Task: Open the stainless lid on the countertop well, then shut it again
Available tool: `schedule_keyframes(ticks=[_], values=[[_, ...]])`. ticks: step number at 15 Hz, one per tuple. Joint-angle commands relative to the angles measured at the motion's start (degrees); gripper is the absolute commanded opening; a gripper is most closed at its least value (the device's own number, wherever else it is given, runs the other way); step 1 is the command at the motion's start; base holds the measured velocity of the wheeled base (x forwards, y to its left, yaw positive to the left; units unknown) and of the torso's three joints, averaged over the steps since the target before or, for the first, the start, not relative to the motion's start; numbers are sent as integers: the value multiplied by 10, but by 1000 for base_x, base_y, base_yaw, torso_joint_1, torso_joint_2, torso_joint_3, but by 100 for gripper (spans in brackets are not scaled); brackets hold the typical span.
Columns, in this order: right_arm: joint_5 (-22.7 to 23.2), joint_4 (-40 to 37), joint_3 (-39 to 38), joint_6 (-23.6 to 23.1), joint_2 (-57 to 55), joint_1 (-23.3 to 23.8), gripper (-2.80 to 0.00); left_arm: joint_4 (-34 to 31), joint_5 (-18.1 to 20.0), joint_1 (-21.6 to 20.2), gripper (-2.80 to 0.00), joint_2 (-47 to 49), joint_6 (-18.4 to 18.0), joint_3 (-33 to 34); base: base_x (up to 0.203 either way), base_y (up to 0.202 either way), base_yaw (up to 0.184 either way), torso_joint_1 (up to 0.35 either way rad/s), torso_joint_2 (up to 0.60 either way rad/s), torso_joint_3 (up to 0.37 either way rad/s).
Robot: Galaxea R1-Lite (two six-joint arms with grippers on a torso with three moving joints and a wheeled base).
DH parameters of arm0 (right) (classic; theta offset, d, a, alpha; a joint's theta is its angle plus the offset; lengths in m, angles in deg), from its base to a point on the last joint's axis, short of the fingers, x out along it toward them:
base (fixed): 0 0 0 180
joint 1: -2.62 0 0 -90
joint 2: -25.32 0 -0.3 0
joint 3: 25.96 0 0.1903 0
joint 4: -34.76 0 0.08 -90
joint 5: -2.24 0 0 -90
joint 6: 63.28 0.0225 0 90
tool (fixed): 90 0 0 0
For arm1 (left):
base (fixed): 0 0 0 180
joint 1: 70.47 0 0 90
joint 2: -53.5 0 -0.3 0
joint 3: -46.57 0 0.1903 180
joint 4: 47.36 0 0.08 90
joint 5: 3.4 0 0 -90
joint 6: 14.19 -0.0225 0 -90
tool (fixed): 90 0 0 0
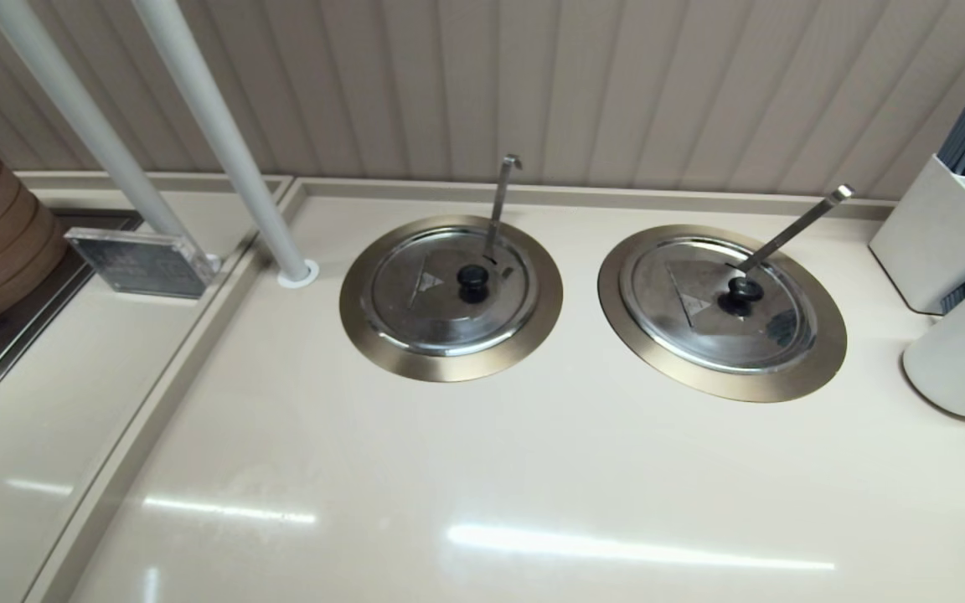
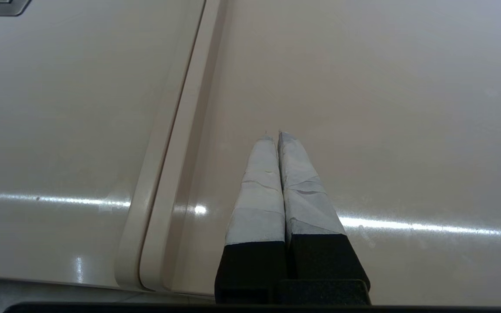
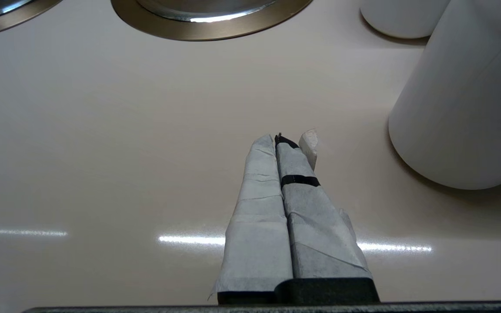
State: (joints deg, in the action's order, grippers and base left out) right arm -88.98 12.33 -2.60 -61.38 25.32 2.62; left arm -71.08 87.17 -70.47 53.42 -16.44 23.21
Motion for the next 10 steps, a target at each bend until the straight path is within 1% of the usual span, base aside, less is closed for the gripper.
schedule_keyframes(ticks=[1, 10], values=[[0, 0, -3, 0, 0, 0, -280, 0, 0, 0, -280, 2, 0, 0, 0, 0, 0, 0, 0, 0], [0, 0, -3, 0, 0, 0, -280, 0, -1, 0, -280, 2, 3, 0, 0, 0, 0, 0, 0, 0]])
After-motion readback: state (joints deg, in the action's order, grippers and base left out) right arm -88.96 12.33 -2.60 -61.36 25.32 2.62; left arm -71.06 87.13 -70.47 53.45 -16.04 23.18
